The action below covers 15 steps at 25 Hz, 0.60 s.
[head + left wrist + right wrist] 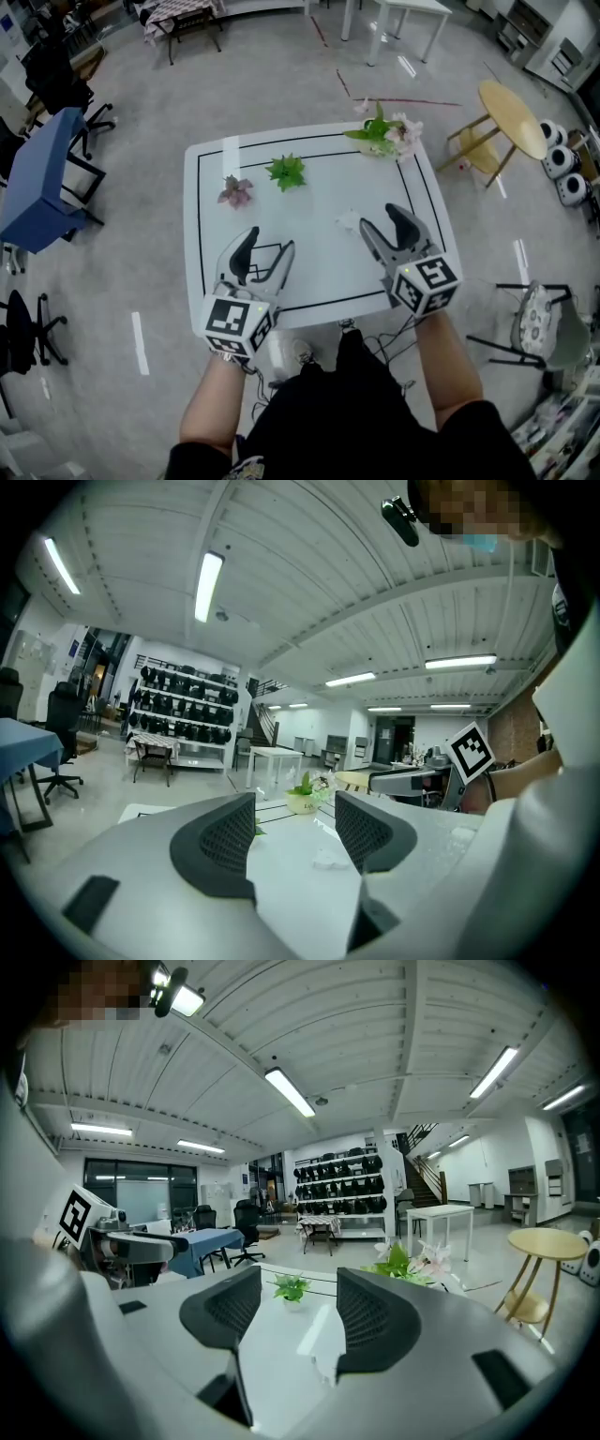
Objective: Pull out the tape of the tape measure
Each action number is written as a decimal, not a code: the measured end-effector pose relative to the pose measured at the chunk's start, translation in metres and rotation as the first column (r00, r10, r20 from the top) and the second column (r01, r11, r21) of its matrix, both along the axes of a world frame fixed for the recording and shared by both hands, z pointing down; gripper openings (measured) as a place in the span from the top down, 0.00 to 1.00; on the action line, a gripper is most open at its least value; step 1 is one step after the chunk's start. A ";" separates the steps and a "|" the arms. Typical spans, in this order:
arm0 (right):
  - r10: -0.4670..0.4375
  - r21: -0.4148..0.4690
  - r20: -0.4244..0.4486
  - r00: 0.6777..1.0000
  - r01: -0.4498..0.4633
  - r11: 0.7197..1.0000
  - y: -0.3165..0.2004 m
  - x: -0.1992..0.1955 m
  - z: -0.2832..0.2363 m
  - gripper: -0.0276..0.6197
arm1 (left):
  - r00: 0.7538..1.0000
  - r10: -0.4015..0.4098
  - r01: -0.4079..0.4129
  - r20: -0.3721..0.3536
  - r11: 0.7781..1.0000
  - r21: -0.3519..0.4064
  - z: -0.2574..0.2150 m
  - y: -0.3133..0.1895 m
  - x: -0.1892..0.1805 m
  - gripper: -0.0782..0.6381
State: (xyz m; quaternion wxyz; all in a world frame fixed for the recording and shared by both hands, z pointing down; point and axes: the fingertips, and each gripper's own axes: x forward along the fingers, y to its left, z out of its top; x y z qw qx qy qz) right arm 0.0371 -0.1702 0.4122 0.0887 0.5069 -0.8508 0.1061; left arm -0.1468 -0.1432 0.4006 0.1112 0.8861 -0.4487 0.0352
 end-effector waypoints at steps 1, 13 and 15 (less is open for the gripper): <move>-0.010 -0.010 -0.008 1.000 0.009 1.000 -0.002 0.001 0.007 0.59 | 1.000 -0.004 0.004 0.001 1.000 -0.006 0.003 -0.002 0.002 0.55; -0.090 -0.207 -0.027 0.996 0.082 0.975 -0.031 0.032 0.107 0.58 | 0.999 -0.046 0.048 0.029 0.995 -0.090 0.040 -0.031 0.043 0.55; -0.102 -0.237 -0.022 0.995 0.094 0.967 -0.034 0.036 0.122 0.58 | 0.998 -0.054 0.057 0.034 0.993 -0.101 0.044 -0.035 0.049 0.55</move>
